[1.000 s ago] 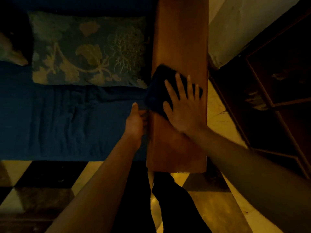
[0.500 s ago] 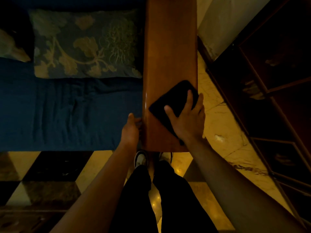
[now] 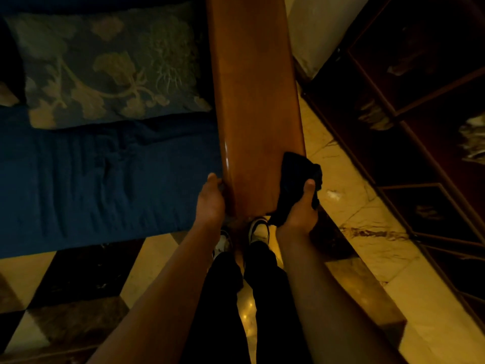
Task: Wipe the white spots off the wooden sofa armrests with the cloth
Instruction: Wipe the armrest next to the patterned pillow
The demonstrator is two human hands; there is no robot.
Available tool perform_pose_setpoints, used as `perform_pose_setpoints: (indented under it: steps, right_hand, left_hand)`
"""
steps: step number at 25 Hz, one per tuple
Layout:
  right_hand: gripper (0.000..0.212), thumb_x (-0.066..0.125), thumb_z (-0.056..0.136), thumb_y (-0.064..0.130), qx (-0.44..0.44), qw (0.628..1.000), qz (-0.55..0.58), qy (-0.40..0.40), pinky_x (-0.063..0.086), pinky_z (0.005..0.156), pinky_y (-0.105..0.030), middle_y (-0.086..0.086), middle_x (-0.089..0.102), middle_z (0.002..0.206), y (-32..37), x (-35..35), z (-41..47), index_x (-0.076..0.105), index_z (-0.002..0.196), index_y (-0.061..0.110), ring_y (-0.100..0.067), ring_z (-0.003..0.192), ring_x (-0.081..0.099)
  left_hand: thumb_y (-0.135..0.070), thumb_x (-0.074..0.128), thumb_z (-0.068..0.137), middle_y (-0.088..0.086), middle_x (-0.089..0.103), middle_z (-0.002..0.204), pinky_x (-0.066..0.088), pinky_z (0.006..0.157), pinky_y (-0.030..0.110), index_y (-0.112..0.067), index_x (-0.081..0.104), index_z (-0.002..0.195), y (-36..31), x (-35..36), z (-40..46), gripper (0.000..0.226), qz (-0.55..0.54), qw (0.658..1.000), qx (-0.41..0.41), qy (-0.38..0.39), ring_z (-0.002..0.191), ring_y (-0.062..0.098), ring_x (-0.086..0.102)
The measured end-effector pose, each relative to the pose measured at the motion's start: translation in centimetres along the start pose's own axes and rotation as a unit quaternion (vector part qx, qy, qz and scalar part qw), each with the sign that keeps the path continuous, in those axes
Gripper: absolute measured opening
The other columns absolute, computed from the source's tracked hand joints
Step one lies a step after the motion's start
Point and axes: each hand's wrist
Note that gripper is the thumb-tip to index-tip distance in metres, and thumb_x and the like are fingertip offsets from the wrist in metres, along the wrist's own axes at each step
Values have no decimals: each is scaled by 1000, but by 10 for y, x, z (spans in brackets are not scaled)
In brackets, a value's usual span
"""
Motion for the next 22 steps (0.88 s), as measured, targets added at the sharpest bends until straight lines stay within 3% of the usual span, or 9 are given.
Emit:
perform_pose_setpoints:
  steps: [5,7,9,11,13,15,18,20,22]
  right_hand:
    - [71,72,86,60,-2,999,47,-8,57,98,-51,-9,68,130,-12,0,-6,61,138,14,-30,113,68]
    - [71,63,92,63,2,999,29,-23,54,102,-52,-10,65,135,-18,-1,-14,57,141,12,-32,117,65]
    - [74,50,98,64,21,999,8,-42,50,104,-54,-16,60,140,-23,10,-26,48,147,8,-39,123,61]
    - [74,44,102,61,30,998,-25,-49,48,104,-52,-22,57,143,-19,16,-28,44,148,4,-43,126,58]
    - [71,51,101,57,26,994,-94,-38,47,98,-47,-21,55,145,-5,1,-15,46,148,4,-40,129,56]
    - [70,65,94,45,-46,986,-162,-14,47,94,-42,-18,48,152,17,-22,-1,44,152,11,-34,131,53]
    - [72,58,83,55,-207,918,-323,96,52,93,-47,-18,49,149,43,-14,9,42,147,28,-34,123,57]
    - [84,44,86,78,-239,836,-480,120,49,80,-42,-16,61,132,50,10,17,41,148,21,-39,115,62]
    - [88,35,89,84,-214,822,-517,111,43,70,-38,-15,67,116,60,22,35,55,133,11,-39,107,65]
  left_hand:
    - [-58,31,105,8,73,112,58,76,41,-23,67,106,7,-9,5,50,1,1000,-14,2,98,25,71]
    - [-58,31,105,7,73,109,59,79,44,-22,66,102,11,-10,7,49,4,1000,-31,4,97,27,71]
    - [-57,31,105,12,70,120,57,92,51,-16,65,118,13,-5,4,55,6,999,-45,0,109,31,68]
    - [-57,30,106,14,68,128,56,92,50,-13,59,135,12,-1,5,60,6,999,-47,-7,114,33,66]
    - [-58,31,105,10,74,116,57,75,42,-14,63,126,11,-2,9,59,14,999,-47,-5,101,28,70]
    - [-59,31,105,5,79,94,55,67,36,-17,69,105,8,-8,12,57,34,999,-40,-9,86,22,74]
    - [-59,29,105,7,74,95,53,79,41,-19,68,95,2,-10,15,57,56,998,-22,-14,90,26,70]
    - [-58,28,106,9,73,95,52,75,39,-17,67,93,-3,-9,15,58,55,998,-28,-12,89,26,69]
    - [-57,29,106,9,73,92,49,65,36,-16,67,92,-3,-8,15,58,53,998,-35,-10,86,25,69]
Point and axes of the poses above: each hand's wrist, its own z-axis towards the middle knuckle, its own x-axis out of the palm, y = z × x
